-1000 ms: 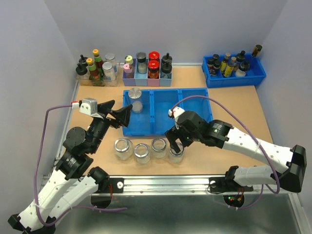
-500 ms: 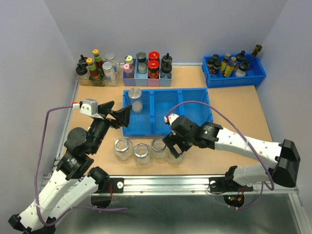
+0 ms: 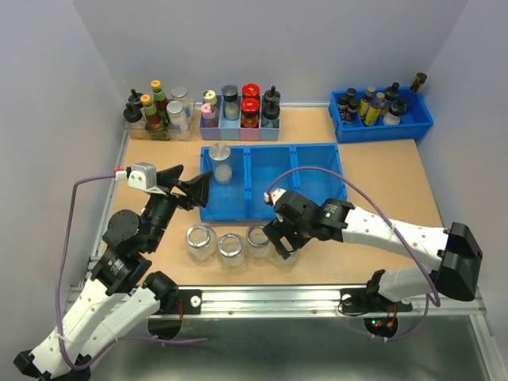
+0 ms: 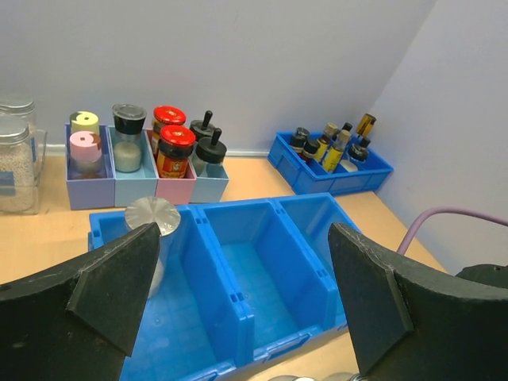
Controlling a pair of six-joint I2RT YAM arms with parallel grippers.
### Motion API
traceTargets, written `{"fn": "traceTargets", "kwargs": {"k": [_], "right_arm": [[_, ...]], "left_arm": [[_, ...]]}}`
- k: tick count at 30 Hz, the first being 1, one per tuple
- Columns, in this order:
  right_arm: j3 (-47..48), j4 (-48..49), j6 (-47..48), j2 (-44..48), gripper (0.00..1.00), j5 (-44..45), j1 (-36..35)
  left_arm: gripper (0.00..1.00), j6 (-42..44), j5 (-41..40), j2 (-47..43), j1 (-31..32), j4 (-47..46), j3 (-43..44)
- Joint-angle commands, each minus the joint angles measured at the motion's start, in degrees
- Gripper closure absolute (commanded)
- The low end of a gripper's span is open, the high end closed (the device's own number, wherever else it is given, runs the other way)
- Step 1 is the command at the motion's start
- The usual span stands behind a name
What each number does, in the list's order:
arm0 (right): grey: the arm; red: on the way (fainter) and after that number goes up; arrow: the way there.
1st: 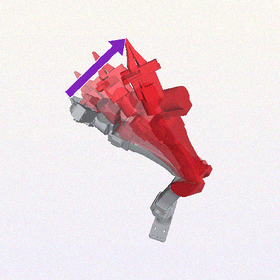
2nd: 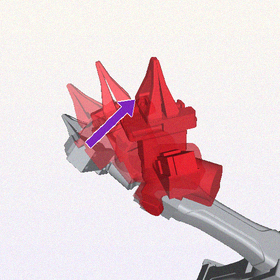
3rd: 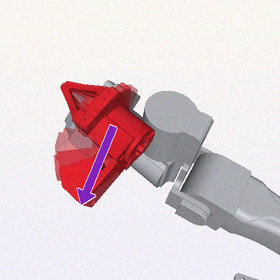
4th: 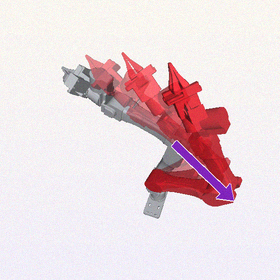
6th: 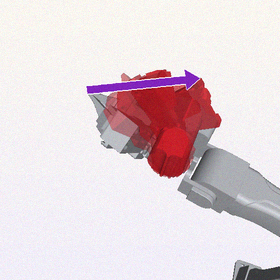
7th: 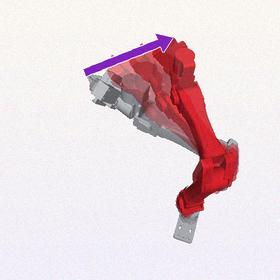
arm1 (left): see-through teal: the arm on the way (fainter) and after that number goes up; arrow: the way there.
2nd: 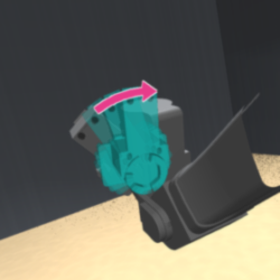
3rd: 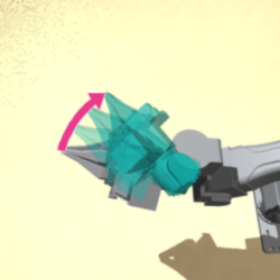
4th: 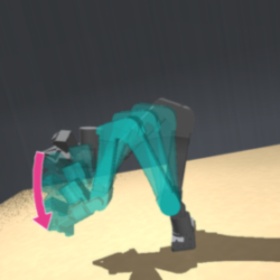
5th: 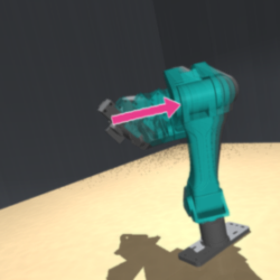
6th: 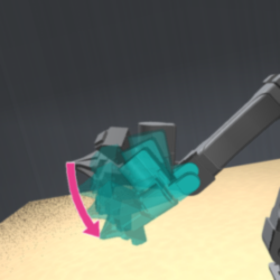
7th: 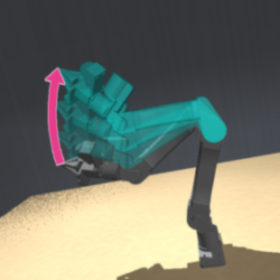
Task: Organize the condiment bottles
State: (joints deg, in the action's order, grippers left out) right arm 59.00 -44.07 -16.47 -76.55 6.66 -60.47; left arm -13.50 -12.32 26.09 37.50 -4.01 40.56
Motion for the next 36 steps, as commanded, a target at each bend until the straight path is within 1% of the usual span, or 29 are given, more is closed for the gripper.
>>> {"fn": "traceTargets", "kwargs": {"k": [1, 6, 8, 11, 12, 13, 14, 15, 17, 18, 19, 20, 24, 25, 28, 29, 34, 36], "right_arm": [[-1.35, 1.8, -1.11, -0.7, 0.08, 0.29, -0.7], [-1.43, 1.71, -1.9, -2.19, 0.15, -0.42, -0.7], [-1.52, 1.71, -2.25, -2.63, 0.15, -0.07, -0.7], [-1.7, 1.62, -3.3, -2.37, 0.22, 0.81, -0.62], [-1.7, 1.54, -3.65, -2.02, 0.3, 1.08, -0.7], [-1.52, 1.27, -4.44, -1.32, 0.44, 1.78, -0.7], [-1.35, 0.92, -4.8, -0.8, 0.44, 2.04, -0.7], [-1.09, 0.4, -5.24, -0.18, 0.59, 2.48, -0.62], [-0.73, -1.18, -6.55, 2.36, 0.74, 3.45, -0.7], [-0.3, -1.89, -6.91, 3.16, 0.86, 3.63, -0.7], [-0.03, -3.46, -7.61, 4.12, 0.91, 4.24, -0.7], [0.49, -4.34, -8.13, 5.52, 0.99, 4.59, -0.7], [1.99, -9.53, -9.46, 7.99, 0.99, 7.58, -0.62], [3.21, -11.97, -10.33, 8.35, 1.0, 9.58, -0.62], [5.41, -14.98, -12.96, 9.58, 1.0, 14.16, -0.7], [6.81, -16.21, -14.11, 9.76, 1.0, 18.35, -0.7], [12.09, -16.83, -19.99, 8.44, 1.0, 29.62, -0.62], [14.82, -16.83, -20.97, 7.56, 0.99, 32.44, -0.53]], "left_arm": [[0.01, 1.1, -0.52, -0.25, 0.12, -2.4, -0.65], [0.01, 1.19, -0.78, -0.86, 0.12, -2.14, -0.83], [0.01, 1.1, -0.87, -1.21, 0.12, -2.14, -1.0], [0.01, 1.1, -0.96, -1.48, 0.12, -2.05, -1.27], [0.01, 1.19, -1.04, -1.48, 0.12, -2.05, -1.27], [0.01, 1.1, -0.96, -1.39, 0.12, -2.05, -1.27], [0.01, 1.19, -0.96, -1.39, 0.12, -2.05, -1.27], [0.01, 1.19, -0.96, -1.39, 0.12, -2.05, -1.18], [0.02, 1.19, -0.96, -1.3, 0.12, -2.05, -1.09], [0.01, 1.19, -0.96, -1.48, 0.12, -2.05, -1.09], [0.02, 1.1, -0.87, -1.48, 0.12, -2.05, -1.09], [0.01, 1.1, -0.95, -1.39, 0.12, -2.05, -1.18], [0.01, 1.1, -0.87, -1.13, 0.12, -2.32, -1.18], [0.01, 1.19, -0.87, -1.04, 0.12, -2.32, -1.18], [0.01, 1.02, -0.69, -0.86, 0.12, -2.49, -1.27], [0.01, 1.02, -0.69, -0.77, 0.12, -2.67, -1.27], [0.01, 0.66, -0.08, -0.25, 0.21, -3.02, -1.09], [0.01, 0.75, 0.1, 0.02, 0.21, -2.85, -0.92]]}}
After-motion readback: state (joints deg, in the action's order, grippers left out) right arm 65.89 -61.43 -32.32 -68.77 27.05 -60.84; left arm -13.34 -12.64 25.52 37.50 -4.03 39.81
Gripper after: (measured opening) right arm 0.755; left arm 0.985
